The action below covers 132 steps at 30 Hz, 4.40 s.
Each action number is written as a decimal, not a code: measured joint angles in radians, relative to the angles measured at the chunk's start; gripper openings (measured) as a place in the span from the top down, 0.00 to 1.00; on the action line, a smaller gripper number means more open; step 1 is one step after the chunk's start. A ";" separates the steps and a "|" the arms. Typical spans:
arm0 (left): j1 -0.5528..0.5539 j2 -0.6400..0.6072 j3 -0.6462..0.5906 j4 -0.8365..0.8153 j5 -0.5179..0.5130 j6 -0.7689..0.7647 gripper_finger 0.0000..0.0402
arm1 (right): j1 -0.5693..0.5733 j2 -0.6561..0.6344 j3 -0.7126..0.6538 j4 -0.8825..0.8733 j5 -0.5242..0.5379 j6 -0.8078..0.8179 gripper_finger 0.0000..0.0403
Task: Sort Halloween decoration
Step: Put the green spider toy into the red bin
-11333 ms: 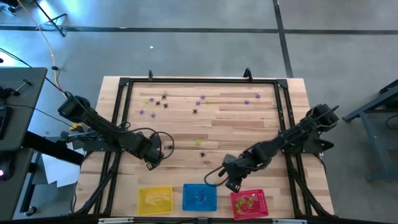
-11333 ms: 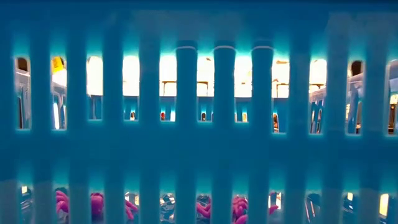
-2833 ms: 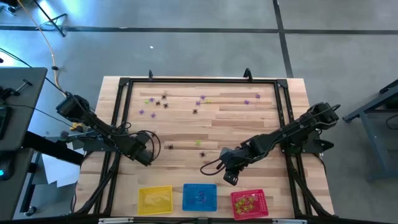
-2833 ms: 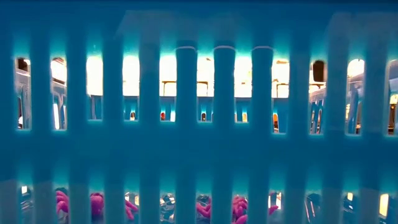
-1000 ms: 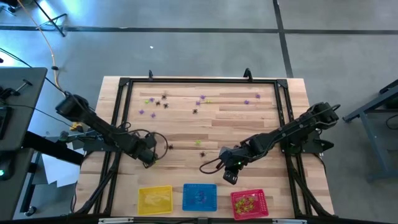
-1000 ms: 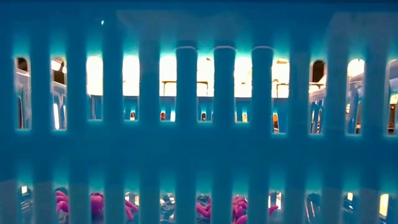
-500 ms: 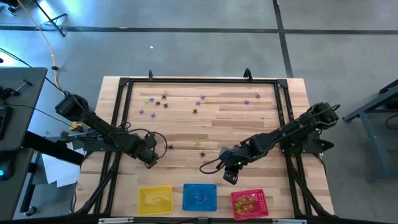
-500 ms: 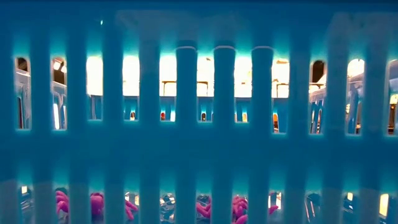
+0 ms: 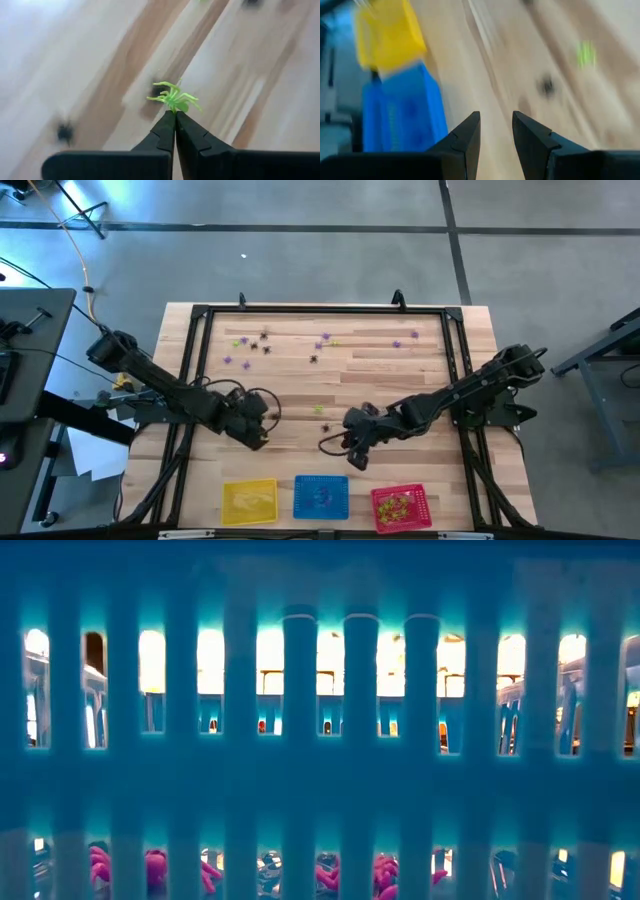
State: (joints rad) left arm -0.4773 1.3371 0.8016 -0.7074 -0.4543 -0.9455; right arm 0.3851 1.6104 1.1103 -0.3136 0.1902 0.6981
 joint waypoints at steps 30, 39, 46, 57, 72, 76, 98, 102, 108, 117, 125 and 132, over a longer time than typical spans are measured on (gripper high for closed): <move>-0.153 0.078 0.071 0.917 -0.076 0.660 1.00 | 0.068 0.000 0.000 0.644 0.042 -0.758 0.73; -0.145 0.077 0.071 0.970 -0.063 0.712 1.00 | 0.050 0.000 0.000 0.642 -0.018 -0.739 0.73; -0.135 0.077 0.071 0.987 -0.044 0.715 1.00 | 0.018 0.000 0.000 0.659 -0.038 -0.732 0.73; -0.123 0.077 0.071 1.000 -0.042 0.759 1.00 | -0.006 0.021 0.000 0.689 -0.122 -0.716 0.73; -0.100 0.077 0.071 0.998 -0.016 0.766 1.00 | -0.019 0.084 0.000 0.793 -0.146 -0.717 0.87; -0.099 0.077 0.071 0.998 -0.023 0.766 1.00 | -0.021 0.085 0.000 0.793 -0.135 -0.667 0.97; -0.115 0.030 0.074 0.810 -0.006 0.675 0.72 | 0.023 -0.056 0.000 0.316 0.037 -0.125 1.00; -0.120 0.030 0.073 0.736 0.029 0.579 0.72 | 0.103 -0.095 0.000 0.124 0.045 0.263 1.00; -0.127 0.031 0.072 0.631 0.057 0.473 0.73 | 0.300 -0.067 -0.001 -0.035 0.039 0.761 1.00; -0.163 0.031 0.072 0.624 0.058 0.423 0.74 | 0.524 0.044 -0.001 -0.067 0.086 1.238 1.00; -0.194 0.031 0.072 0.615 0.059 0.422 0.74 | 0.548 0.101 -0.001 -0.133 0.094 1.317 0.91; -0.204 0.031 0.071 0.554 0.085 0.396 0.74 | 0.524 0.101 -0.001 -0.124 0.044 1.293 0.75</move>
State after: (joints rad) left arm -0.6812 1.3685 0.8730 -0.1529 -0.3695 -0.5493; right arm 0.9089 1.7115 1.1095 -0.4372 0.2340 1.9916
